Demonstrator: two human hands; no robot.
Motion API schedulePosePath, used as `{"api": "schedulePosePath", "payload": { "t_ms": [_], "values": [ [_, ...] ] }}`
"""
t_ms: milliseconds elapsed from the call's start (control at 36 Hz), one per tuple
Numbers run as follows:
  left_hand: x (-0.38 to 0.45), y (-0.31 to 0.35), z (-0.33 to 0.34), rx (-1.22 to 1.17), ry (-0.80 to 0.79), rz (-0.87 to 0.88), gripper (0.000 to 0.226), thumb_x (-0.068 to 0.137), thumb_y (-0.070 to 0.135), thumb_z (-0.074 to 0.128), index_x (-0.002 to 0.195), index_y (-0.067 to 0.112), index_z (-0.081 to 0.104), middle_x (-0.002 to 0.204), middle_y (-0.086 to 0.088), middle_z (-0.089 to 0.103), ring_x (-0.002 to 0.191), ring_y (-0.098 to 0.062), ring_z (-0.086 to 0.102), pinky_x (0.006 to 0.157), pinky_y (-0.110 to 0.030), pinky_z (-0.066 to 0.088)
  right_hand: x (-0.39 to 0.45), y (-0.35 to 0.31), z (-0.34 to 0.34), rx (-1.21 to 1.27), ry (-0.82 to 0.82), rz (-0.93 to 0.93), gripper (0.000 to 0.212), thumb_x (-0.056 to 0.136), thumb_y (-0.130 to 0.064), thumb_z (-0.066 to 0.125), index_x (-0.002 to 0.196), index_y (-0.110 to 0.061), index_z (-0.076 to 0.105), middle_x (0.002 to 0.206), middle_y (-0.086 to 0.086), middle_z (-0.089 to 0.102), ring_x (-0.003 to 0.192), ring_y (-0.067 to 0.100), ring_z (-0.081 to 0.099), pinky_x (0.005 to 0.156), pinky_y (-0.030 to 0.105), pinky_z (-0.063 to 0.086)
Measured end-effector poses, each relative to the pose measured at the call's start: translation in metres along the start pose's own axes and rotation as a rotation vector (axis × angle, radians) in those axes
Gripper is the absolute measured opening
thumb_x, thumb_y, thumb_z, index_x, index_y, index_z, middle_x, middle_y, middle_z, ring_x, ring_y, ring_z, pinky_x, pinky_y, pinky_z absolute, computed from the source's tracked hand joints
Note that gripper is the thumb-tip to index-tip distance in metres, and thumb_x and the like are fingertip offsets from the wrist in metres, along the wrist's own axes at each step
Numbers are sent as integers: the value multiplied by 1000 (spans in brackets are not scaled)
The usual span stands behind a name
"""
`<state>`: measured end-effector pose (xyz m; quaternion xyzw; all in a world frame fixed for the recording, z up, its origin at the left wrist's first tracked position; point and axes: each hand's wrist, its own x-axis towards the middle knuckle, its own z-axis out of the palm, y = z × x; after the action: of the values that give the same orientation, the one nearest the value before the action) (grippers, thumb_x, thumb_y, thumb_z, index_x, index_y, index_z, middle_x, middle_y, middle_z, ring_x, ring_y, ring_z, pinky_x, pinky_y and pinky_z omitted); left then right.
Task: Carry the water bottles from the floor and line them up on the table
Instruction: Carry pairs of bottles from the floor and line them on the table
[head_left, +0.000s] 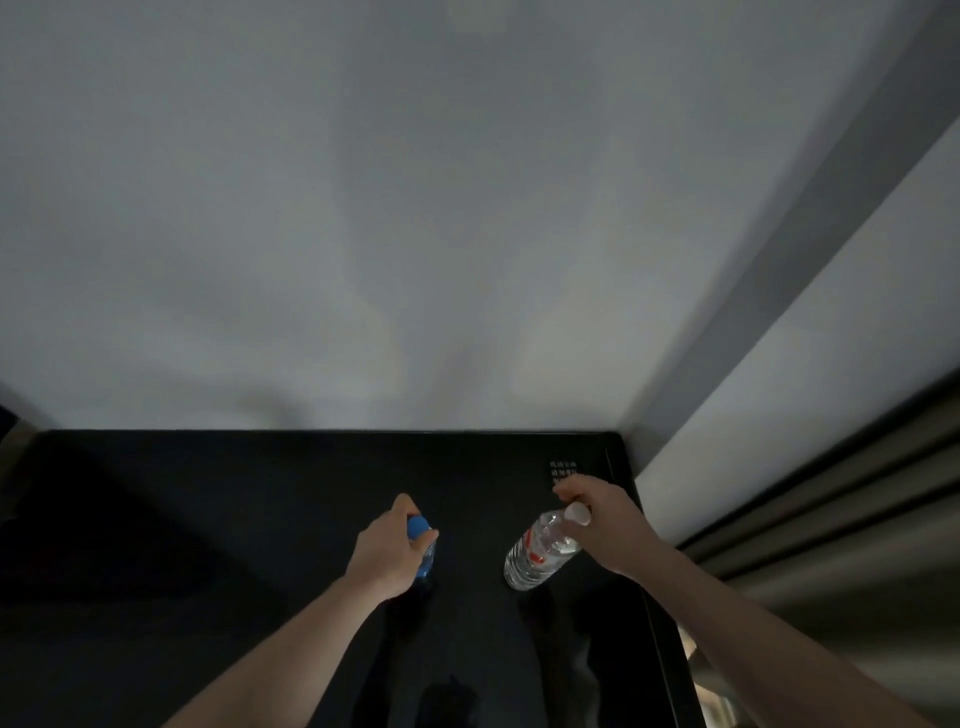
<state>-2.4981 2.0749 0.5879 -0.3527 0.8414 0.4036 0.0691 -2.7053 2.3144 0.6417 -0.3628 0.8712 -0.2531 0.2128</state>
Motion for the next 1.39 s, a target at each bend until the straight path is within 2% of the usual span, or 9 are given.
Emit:
{"api": "schedulePosePath", "payload": {
  "t_ms": [83,167,250,444,583,694,861,1000,1389],
  "values": [
    [3,1,-3,3,-8,16,22,94,42,62,104,34,44,103,7,59,88,-8,64,75,-31,61,-2,-3,4,50,57,141,35,73,-26,84,105,-24,71,101,-12,65,94,6,61,75,11,42],
    [5,4,-3,2,-2,27,23,95,42,62,106,32,45,100,7,60,86,-7,65,75,-30,61,-3,-5,6,7,77,229,31,71,-37,83,98,-27,74,91,-13,66,84,3,60,63,7,37],
    [3,6,-3,-3,14,36,22,95,43,61,104,31,45,98,8,60,83,-6,65,71,-28,60,-2,-7,4,-52,98,255,28,72,-40,79,97,-29,76,91,-13,67,83,3,59,63,8,35],
    [6,10,0,-5,21,81,20,96,43,60,102,33,45,97,10,60,83,-4,65,72,-26,60,5,-7,-12,-139,6,137,18,82,-24,71,100,-28,72,104,-10,68,92,5,60,74,16,43],
    [16,17,0,15,-10,73,22,95,43,61,103,34,44,99,6,60,85,-7,65,76,-31,61,27,-3,-36,-199,-2,66,20,86,-20,67,106,-23,72,112,-4,67,104,15,61,88,29,49],
    [23,27,2,14,1,55,22,95,42,62,103,32,43,100,6,60,86,-8,66,75,-31,61,53,0,-63,-217,-21,38,22,82,-13,65,101,-21,73,108,-2,70,101,17,63,78,23,45],
    [32,41,15,-3,60,11,21,95,42,61,101,34,42,98,7,59,85,-7,65,74,-31,61,94,14,-89,-235,-23,-26,24,79,-5,66,96,-20,74,103,-2,70,96,17,64,75,21,44],
    [41,54,21,-48,68,-10,20,97,39,60,101,31,43,100,4,60,87,-10,66,76,-35,62,122,25,-99,-273,-36,-59,26,80,-1,61,94,-20,73,107,2,70,102,23,62,84,32,51],
    [60,89,31,-46,75,-49,20,98,36,59,103,30,41,104,5,58,94,-12,64,83,-37,60,165,43,-111,-328,-27,-14,24,79,-4,66,90,-24,72,108,4,69,105,25,62,77,22,41]
  ]
}}
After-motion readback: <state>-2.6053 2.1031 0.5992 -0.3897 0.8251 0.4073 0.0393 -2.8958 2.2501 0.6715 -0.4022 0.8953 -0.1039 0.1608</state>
